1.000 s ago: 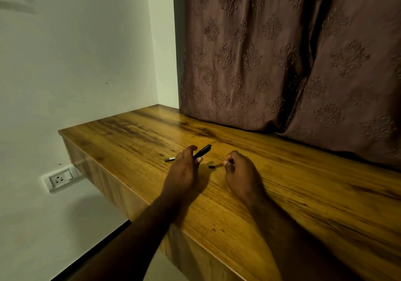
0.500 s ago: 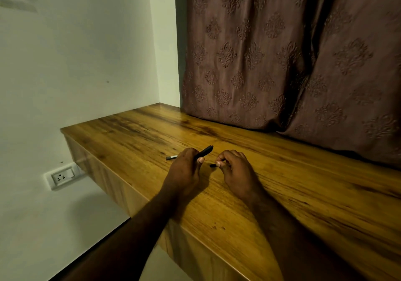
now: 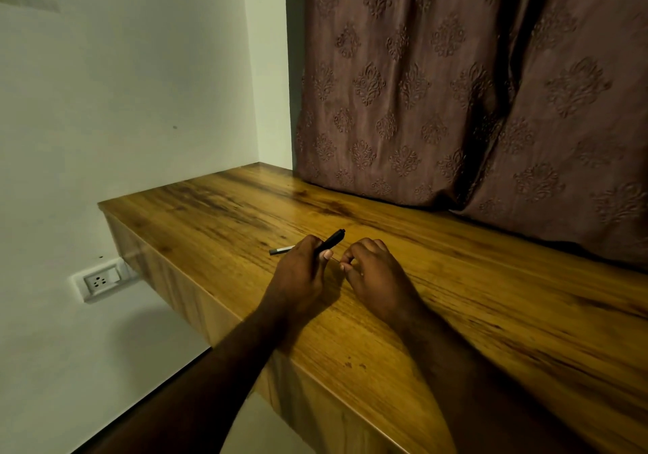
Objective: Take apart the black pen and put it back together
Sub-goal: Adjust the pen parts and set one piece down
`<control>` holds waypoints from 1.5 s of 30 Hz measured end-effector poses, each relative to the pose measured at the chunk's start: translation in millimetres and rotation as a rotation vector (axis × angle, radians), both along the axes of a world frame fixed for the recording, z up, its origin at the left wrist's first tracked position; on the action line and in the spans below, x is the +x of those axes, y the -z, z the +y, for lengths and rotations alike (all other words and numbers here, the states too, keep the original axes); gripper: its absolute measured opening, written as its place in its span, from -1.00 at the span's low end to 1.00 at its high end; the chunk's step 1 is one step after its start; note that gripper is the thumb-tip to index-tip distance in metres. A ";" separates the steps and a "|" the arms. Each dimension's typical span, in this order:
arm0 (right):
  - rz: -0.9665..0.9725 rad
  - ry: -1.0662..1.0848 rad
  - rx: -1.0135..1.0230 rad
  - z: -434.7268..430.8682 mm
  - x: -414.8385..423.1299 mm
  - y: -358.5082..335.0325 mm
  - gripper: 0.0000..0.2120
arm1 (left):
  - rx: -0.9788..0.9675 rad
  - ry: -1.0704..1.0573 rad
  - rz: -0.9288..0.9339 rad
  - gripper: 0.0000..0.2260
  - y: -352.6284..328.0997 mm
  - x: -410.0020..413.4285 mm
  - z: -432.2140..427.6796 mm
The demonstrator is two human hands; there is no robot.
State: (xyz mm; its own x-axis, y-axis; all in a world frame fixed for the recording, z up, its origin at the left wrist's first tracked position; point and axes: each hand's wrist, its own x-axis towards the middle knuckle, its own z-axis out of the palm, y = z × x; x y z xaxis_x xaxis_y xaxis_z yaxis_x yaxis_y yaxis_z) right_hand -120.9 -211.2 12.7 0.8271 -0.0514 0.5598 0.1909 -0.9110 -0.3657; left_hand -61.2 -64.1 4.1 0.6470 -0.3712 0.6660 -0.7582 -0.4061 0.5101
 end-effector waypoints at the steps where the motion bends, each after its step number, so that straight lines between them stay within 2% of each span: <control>1: -0.015 0.004 -0.026 0.0 0.3 0.1 -0.90 | -0.005 -0.008 0.010 -0.82 1.5 1.9 0.0; 3: -0.038 0.021 -0.017 -0.4 0.9 0.8 -0.91 | -0.043 -0.029 0.039 -0.85 2.4 4.1 0.4; 4: -0.045 0.030 0.052 -0.4 1.6 1.9 -0.92 | -0.064 -0.038 0.050 -0.85 2.2 5.1 0.7; 9: -0.032 0.118 0.799 -11.0 5.6 2.0 -0.94 | 0.017 -0.043 0.010 -0.81 4.0 5.0 -1.5; 12: -0.025 0.059 1.163 -22.3 4.4 1.4 -0.93 | 0.099 -0.027 -0.049 -0.81 10.0 7.6 -2.8; 17: -0.001 -0.148 1.501 -29.9 2.2 -0.9 -0.88 | 0.175 -0.090 -0.098 -0.78 17.5 17.3 -4.5; 20: 0.033 -0.209 1.548 -31.4 2.8 -1.2 -0.90 | 0.195 -0.091 -0.105 -0.79 16.9 18.2 -5.9; 24: 0.082 -0.240 1.501 -31.6 3.5 0.0 -0.92 | 0.192 -0.046 -0.140 -0.80 13.9 15.6 -6.0; 41: 0.093 -0.227 1.403 -27.6 2.0 -1.3 -0.95 | 0.169 0.058 -0.122 -0.84 8.2 10.4 -3.4; 45: 0.104 -0.227 1.388 -27.2 1.2 -1.0 -0.95 | 0.166 0.072 -0.116 -0.75 7.4 10.3 -3.4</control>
State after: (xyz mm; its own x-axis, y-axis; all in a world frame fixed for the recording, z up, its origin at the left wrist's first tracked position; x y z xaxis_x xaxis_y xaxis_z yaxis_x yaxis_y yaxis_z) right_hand -119.7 -238.4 13.7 0.9255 -0.3649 0.1014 0.2002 0.2443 -0.9488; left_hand -50.9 -67.5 -3.3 0.5373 -0.5244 0.6606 -0.8381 -0.4199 0.3483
